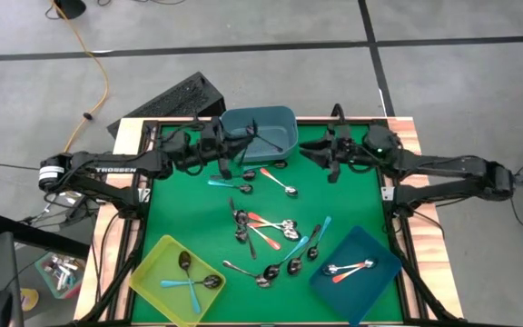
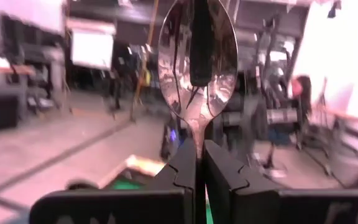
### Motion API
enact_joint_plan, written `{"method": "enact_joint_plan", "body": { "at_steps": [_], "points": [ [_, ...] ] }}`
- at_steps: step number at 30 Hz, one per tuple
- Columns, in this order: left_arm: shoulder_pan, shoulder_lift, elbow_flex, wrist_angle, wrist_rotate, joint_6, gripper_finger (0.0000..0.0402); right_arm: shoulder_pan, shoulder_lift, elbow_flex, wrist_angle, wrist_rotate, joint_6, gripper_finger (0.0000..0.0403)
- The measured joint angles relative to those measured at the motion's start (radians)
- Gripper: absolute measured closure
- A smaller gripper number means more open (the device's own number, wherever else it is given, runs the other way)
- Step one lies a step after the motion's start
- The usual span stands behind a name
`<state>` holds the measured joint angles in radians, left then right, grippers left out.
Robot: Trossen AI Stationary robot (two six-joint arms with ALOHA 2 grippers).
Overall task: Sort silverware by color (type)
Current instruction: Put the black spoon into the light blue bin
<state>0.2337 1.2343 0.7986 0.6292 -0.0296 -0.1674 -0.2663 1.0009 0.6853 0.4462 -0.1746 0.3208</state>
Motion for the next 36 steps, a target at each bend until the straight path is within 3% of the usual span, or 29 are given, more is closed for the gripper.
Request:
{"method": "enact_joint_plan", "body": {
  "at_steps": [4,14,26,36],
  "points": [
    [0.000,0.000,0.000,0.082,-0.020,0.005,0.0400,0.013,0.109,0.028,0.075,0.042,0.028,0.0245],
    [0.000,0.000,0.000,0.100,0.006,-0.026,0.0400,0.051,0.364,0.227,0.089,0.004,0.027,0.0152],
    [0.000,0.000,0.000,0.115,0.023,-0.028,0.0400,0.027,0.555,0.470,0.087,-0.135,0.022,0.0148],
    [0.000,0.000,0.000,0.138,0.045,-0.030,0.0400,0.015,0.592,0.511,0.086,-0.143,0.019,0.0148]
  ]
}}
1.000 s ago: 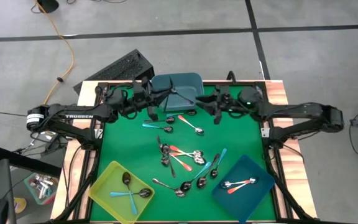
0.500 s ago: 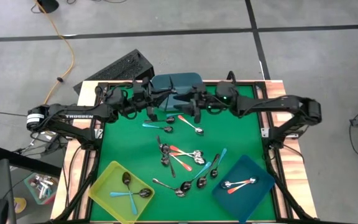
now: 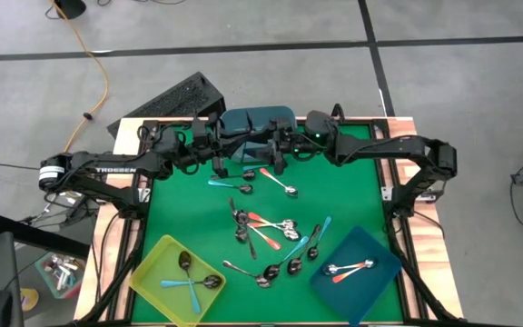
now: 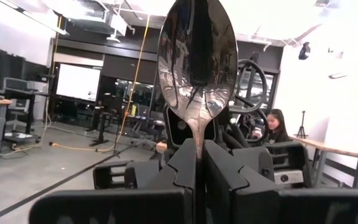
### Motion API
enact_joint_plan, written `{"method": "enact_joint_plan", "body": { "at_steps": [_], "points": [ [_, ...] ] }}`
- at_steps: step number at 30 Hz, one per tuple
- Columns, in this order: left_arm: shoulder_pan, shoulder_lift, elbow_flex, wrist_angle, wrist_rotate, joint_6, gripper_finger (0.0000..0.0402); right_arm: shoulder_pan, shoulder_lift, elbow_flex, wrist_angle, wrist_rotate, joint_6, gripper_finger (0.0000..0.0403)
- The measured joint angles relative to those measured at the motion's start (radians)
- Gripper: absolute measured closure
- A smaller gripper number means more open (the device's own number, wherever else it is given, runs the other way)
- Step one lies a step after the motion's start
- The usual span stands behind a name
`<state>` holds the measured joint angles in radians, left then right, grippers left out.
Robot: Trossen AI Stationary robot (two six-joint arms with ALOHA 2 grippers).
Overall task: Sort silverware by color (type)
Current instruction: Put the black spoon into the light blue bin
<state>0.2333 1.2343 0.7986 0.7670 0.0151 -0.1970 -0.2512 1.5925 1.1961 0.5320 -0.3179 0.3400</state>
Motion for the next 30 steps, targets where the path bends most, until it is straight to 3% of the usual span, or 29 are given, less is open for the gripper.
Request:
{"method": "enact_joint_plan", "body": {
  "at_steps": [7,20,30],
  "points": [
    [0.000,0.000,0.000,0.002,0.000,0.000,0.0400,0.000,0.000,0.000,0.000,0.001,0.000,0.0152],
    [0.000,0.012,0.000,0.003,0.002,0.001,0.0400,-0.014,0.000,0.000,-0.001,0.002,0.001,0.0202],
    [0.001,0.012,0.000,0.003,-0.003,0.000,0.0400,-0.017,-0.001,0.000,0.000,0.000,0.000,0.0299]
  ]
}}
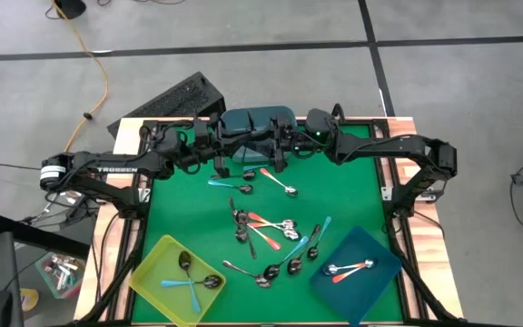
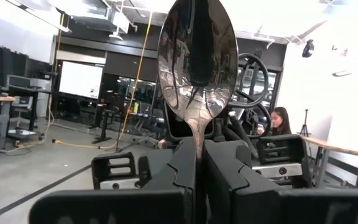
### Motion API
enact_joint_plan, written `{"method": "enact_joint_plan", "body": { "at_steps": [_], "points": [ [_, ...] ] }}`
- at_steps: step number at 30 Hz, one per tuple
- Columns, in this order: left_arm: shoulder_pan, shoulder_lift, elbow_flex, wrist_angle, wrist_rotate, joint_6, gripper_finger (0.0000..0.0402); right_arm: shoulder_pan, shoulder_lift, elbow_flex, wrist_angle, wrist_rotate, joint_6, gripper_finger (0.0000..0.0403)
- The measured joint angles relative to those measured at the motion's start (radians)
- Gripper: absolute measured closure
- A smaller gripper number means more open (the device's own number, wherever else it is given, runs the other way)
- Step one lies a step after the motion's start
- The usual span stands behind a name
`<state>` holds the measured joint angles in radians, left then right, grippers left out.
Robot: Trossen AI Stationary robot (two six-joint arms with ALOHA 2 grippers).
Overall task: Sort silverware by color (type)
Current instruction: Put the black spoon into the light blue bin
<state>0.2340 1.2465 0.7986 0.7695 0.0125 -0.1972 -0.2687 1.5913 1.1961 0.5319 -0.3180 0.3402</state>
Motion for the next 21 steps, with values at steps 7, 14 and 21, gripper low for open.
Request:
{"method": "enact_joint_plan", "body": {
  "at_steps": [7,14,21],
  "points": [
    [0.000,0.000,0.000,-0.003,-0.003,-0.012,0.0400,-0.001,-0.001,0.000,0.000,-0.025,-0.038,0.0383],
    [0.000,0.000,0.000,-0.005,-0.008,-0.023,0.0399,-0.001,-0.001,0.000,-0.001,-0.026,-0.037,0.0392],
    [0.000,0.000,0.000,-0.016,-0.030,-0.044,0.0384,-0.001,-0.001,0.000,-0.003,-0.025,-0.023,0.0396]
  ]
}}
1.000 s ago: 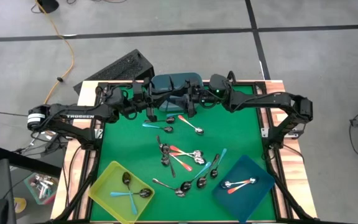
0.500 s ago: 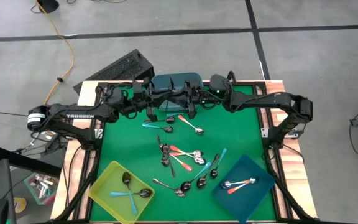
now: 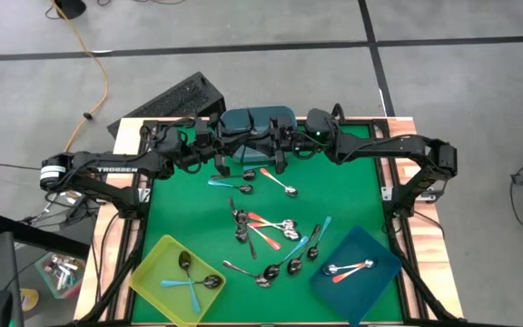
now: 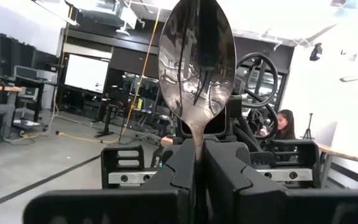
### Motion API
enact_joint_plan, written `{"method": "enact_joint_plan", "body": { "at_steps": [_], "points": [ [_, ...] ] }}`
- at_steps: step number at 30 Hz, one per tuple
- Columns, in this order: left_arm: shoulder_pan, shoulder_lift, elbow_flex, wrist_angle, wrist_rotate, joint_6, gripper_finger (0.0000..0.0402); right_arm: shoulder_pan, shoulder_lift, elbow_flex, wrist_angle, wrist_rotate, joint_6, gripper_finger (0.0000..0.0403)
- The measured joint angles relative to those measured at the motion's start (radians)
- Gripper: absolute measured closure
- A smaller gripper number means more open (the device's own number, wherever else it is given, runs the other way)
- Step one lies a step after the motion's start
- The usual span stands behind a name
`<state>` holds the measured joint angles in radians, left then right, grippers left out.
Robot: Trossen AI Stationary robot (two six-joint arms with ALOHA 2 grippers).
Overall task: Sort silverware by color (type)
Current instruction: Put the black spoon into the light blue bin
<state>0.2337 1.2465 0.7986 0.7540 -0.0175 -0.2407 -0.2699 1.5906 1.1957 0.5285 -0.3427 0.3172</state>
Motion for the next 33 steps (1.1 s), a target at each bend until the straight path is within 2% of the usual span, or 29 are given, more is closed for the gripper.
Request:
{"method": "enact_joint_plan", "body": {
  "at_steps": [3,14,18,23,30,33],
  "points": [
    [-0.001,-0.002,0.000,-0.001,-0.033,-0.043,0.0372,-0.005,-0.001,0.000,-0.001,0.001,0.001,0.0396],
    [0.004,-0.003,0.000,0.003,-0.005,-0.089,0.0306,-0.061,-0.041,-0.001,-0.009,0.003,0.024,0.0396],
    [0.009,-0.018,0.000,-0.004,-0.004,-0.125,0.0297,-0.082,-0.051,0.012,-0.018,0.003,0.026,0.0396],
    [0.017,-0.070,0.000,-0.043,0.016,-0.139,0.0303,-0.113,-0.075,0.070,-0.145,-0.013,-0.016,0.0396],
    [0.028,-0.178,0.001,-0.263,-0.073,-0.133,0.0314,-0.155,-0.067,0.202,-0.422,0.000,-0.147,0.0396],
    [0.028,-0.213,0.001,-0.318,-0.075,-0.117,0.0315,-0.166,-0.064,0.242,-0.525,0.025,-0.202,0.0396]
  ]
}}
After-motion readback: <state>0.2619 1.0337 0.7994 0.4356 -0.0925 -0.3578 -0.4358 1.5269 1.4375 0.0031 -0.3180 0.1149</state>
